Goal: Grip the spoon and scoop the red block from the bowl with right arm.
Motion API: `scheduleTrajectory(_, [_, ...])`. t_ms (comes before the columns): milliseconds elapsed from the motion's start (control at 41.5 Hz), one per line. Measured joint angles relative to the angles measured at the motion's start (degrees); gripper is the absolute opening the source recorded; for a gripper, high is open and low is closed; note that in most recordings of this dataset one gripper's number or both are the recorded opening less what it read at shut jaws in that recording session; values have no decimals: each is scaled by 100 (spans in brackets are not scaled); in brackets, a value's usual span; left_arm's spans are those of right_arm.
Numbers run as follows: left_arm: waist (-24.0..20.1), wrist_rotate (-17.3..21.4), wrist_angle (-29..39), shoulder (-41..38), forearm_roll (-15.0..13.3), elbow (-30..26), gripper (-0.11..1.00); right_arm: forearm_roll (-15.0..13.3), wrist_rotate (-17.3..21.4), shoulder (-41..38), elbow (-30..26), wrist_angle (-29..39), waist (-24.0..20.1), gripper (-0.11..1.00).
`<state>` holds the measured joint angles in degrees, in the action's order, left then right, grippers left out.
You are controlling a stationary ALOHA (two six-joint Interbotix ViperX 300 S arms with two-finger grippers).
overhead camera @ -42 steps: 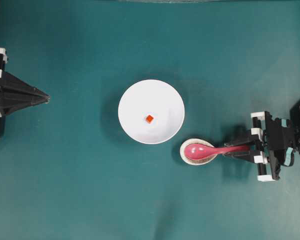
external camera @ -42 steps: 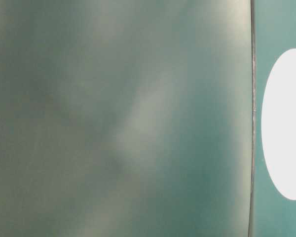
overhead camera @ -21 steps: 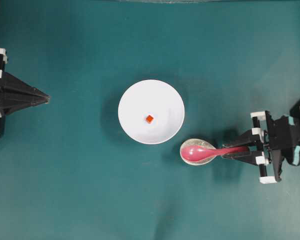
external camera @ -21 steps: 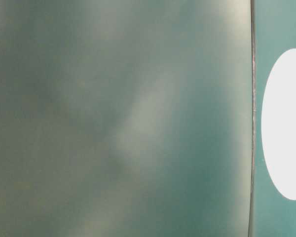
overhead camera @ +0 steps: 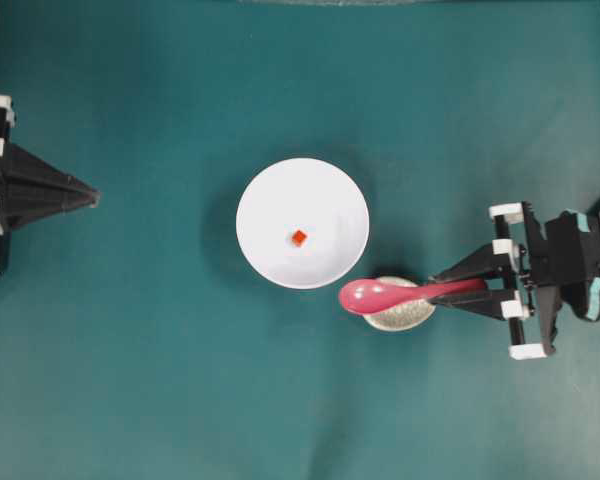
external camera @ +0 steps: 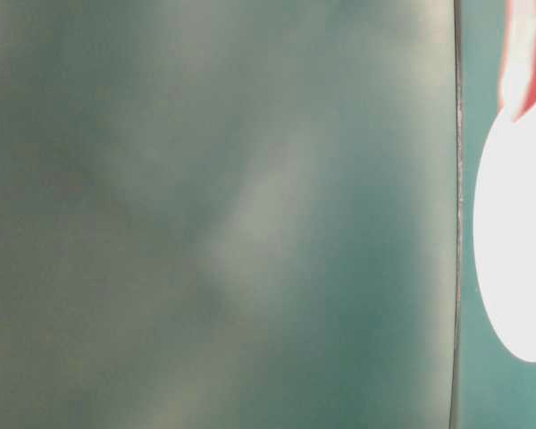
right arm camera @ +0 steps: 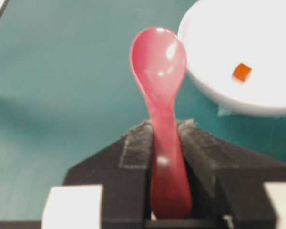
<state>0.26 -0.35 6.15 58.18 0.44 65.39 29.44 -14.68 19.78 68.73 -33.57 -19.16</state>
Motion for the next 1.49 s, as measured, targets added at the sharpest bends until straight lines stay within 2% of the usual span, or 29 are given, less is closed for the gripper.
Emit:
scheduleTrajectory(193, [0,0,26,-9,9,0,0,-9,-413,360,-475,923,571,21])
scheduleTrajectory(313, [0,0,88,-62,9,0,0,-9,-519,492,-721,1468,905,20])
scheduleTrajectory(506, [0,0,149,-185,0,0,0,-53,-536,598,-1195,2496,1397,17])
scheduleTrajectory(675, [0,0,149,-237,9,0,0,-229,-527,606,-1670,3533,1854,17])
scheduleTrajectory(940, [9,70,255,-229,0,0,0,-264,-492,466,-2285,4799,2522,16])
scheduleTrajectory(1084, [0,70,290,-220,0,9,0,-272,-492,211,-2558,5317,2742,15])
scheduleTrajectory(1253, [9,88,308,-176,0,0,0,-325,-501,-229,-2909,5792,2760,15])
scheduleTrajectory(1494, [9,88,308,-114,0,0,0,-765,-466,-826,-3437,6495,2769,15])
